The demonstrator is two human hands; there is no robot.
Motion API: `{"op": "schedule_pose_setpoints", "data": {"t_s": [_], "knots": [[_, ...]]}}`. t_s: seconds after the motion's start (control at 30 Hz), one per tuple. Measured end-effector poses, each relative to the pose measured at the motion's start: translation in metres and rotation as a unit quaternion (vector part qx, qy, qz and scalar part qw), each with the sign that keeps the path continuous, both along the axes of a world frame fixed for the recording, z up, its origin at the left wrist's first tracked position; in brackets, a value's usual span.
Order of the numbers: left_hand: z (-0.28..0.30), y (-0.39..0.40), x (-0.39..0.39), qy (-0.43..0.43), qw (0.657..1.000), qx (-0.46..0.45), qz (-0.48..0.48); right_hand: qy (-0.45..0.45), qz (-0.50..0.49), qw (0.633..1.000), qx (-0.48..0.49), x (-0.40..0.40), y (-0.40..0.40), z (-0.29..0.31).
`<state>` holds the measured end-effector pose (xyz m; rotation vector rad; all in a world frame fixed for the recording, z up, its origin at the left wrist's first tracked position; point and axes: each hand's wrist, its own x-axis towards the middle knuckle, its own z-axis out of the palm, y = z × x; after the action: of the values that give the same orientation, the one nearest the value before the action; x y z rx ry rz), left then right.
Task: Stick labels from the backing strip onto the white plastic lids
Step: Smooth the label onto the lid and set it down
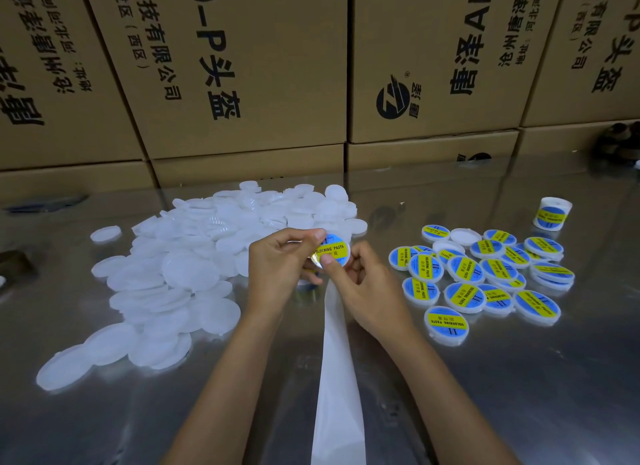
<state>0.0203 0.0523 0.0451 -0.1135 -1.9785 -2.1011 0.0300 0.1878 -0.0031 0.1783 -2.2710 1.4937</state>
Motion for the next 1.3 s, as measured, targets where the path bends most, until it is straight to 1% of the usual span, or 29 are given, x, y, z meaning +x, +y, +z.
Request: {"op": "schedule_pose_setpoints", "data": {"t_s": [0.07, 0.2, 0.27, 0.33, 0.4, 0.43, 0.57, 0.63, 0.77, 0.87, 1.07, 1.2, 1.3], "knots": [[0.000, -0.001, 0.000, 0.004, 1.000, -0.012, 0.002, 0.014, -0.015, 0.999, 0.031, 0.001, 0.000, 0.000], [0.000, 0.001, 0.000, 0.003, 0.999, -0.043, -0.013, 0.042, -0.073, 0.995, 0.059, -0.002, 0.004, -0.001], [0.001, 0.003, 0.001, -0.012, 0.998, -0.045, -0.044, 0.044, -0.109, 0.991, 0.070, -0.005, 0.007, -0.001], [0.000, 0.004, 0.002, -0.029, 0.993, -0.056, -0.095, 0.036, -0.139, 0.987, 0.079, -0.006, 0.009, -0.002], [-0.002, 0.006, 0.003, -0.027, 0.987, -0.073, -0.143, 0.032, -0.154, 0.985, 0.071, -0.006, 0.010, -0.002], [-0.003, 0.007, 0.003, -0.020, 0.985, -0.076, -0.151, 0.032, -0.152, 0.986, 0.055, -0.006, 0.009, -0.001], [-0.005, 0.006, 0.001, -0.002, 0.989, -0.047, -0.138, 0.025, -0.080, 0.995, -0.045, -0.006, 0.006, 0.002], [-0.006, 0.004, 0.000, 0.002, 0.991, -0.029, -0.132, 0.009, -0.048, 0.997, -0.053, -0.005, 0.004, 0.001], [-0.008, 0.004, 0.000, 0.005, 0.993, -0.017, -0.115, 0.007, -0.023, 0.999, -0.035, -0.004, 0.004, 0.001], [-0.007, 0.004, 0.000, 0.001, 0.995, -0.010, -0.103, -0.012, 0.011, 0.998, -0.063, -0.005, 0.004, 0.005], [-0.008, 0.004, -0.002, -0.007, 0.997, -0.021, -0.075, -0.062, 0.094, 0.987, -0.111, 0.000, 0.004, 0.012], [-0.009, 0.004, -0.003, -0.019, 0.996, -0.038, -0.077, -0.111, 0.104, 0.980, -0.130, 0.001, 0.006, 0.014], [-0.011, 0.004, -0.005, -0.026, 0.997, -0.034, -0.066, -0.175, 0.096, 0.960, -0.195, 0.002, 0.011, 0.017]]}}
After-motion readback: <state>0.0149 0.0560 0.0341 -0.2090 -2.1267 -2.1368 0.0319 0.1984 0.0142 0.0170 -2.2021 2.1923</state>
